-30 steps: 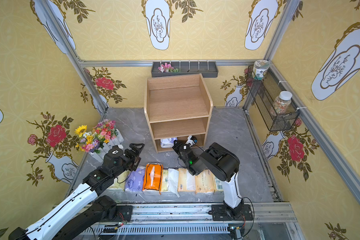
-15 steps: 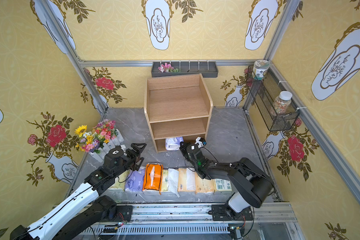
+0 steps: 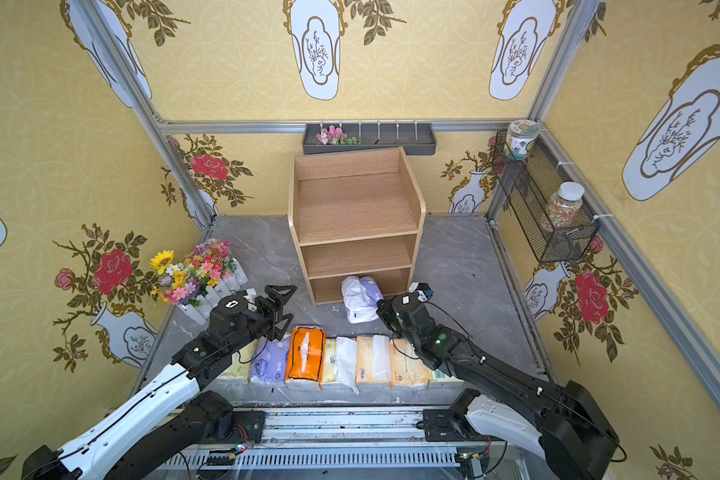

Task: Remove the tissue boxes from the shelf
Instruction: Pick up a box of tissues from the shelf, then place the box of tissues at the center of the board.

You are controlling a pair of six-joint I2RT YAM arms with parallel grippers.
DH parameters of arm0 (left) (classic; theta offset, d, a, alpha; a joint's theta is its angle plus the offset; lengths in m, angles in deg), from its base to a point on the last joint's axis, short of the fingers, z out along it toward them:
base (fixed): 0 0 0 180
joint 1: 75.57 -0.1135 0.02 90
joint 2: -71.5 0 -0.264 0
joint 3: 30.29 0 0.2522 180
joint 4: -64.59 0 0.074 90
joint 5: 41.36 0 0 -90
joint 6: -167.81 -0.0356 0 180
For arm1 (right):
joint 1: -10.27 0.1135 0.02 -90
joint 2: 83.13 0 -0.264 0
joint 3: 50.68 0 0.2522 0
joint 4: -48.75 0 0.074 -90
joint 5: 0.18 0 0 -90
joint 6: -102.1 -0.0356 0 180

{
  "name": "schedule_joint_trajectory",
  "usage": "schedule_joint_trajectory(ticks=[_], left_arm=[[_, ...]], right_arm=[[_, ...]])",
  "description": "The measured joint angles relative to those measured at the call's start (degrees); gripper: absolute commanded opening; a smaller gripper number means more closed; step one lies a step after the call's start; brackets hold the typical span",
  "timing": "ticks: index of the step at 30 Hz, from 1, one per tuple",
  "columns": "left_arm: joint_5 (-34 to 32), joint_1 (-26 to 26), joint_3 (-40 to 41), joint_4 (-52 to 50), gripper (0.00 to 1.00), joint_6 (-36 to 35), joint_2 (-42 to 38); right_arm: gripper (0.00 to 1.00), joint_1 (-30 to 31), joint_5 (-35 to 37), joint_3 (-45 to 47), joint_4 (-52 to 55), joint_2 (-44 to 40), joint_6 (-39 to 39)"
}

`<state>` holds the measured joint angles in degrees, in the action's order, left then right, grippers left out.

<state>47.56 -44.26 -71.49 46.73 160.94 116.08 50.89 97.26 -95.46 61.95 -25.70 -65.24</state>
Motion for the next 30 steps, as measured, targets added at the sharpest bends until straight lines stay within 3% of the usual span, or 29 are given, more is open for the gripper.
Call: schedule_joint_trajectory(ticks=[8,18,30], left_arm=[[2.38,0.37,1.7,1.25,1.0,1.44,0.63],[3.45,2.03,4.42,2.86,1.0,4.37,0.17],[3.41,4.28,5.92,6.29,1.0,7.74,-1.31]], right_arm=[[0.0,0.0,-6.45,-2.84,8.94,-4.76,3.65],[0.0,1.07,-16.39,-6.51,10.91,-2.19,5.55],[0.0,11.8,-11.13,-6.01,2.93,1.7,2.19]])
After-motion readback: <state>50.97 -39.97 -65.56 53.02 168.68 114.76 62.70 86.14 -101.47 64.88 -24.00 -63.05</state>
